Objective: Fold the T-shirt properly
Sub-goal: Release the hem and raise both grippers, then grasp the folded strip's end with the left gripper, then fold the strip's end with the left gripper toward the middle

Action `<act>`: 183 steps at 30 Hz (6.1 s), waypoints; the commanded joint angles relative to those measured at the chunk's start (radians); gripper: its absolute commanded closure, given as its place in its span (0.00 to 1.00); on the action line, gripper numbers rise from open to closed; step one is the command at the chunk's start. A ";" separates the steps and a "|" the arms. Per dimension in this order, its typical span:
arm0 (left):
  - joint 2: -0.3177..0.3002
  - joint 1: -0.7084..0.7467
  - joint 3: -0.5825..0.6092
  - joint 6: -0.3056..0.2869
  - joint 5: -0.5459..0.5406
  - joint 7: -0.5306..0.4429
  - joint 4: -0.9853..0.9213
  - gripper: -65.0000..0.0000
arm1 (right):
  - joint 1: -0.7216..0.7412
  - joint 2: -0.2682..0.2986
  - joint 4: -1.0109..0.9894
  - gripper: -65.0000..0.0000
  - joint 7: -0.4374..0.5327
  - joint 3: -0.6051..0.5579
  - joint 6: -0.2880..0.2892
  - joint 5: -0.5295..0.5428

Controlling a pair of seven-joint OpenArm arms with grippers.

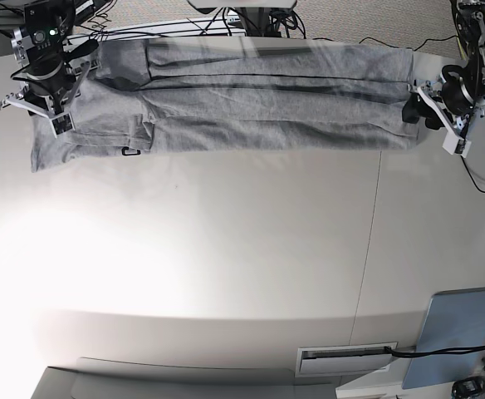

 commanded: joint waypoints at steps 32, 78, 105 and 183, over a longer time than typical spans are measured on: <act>-0.023 -0.074 -0.087 -0.104 -0.294 0.052 -0.327 1.00 | 0.006 0.014 0.016 0.78 0.138 0.010 -0.008 -0.013; 0.372 -0.072 0.576 0.210 0.018 0.017 0.306 0.94 | 0.006 0.014 0.016 0.78 0.172 0.010 -0.012 -0.010; 0.384 -0.073 0.575 0.071 0.225 -0.028 0.306 0.64 | 0.006 0.014 0.016 0.78 0.214 0.010 -0.013 -0.070; 0.391 -0.240 0.739 0.144 0.319 -0.358 0.011 1.00 | 0.006 0.014 0.016 0.78 0.195 0.010 -0.013 -0.069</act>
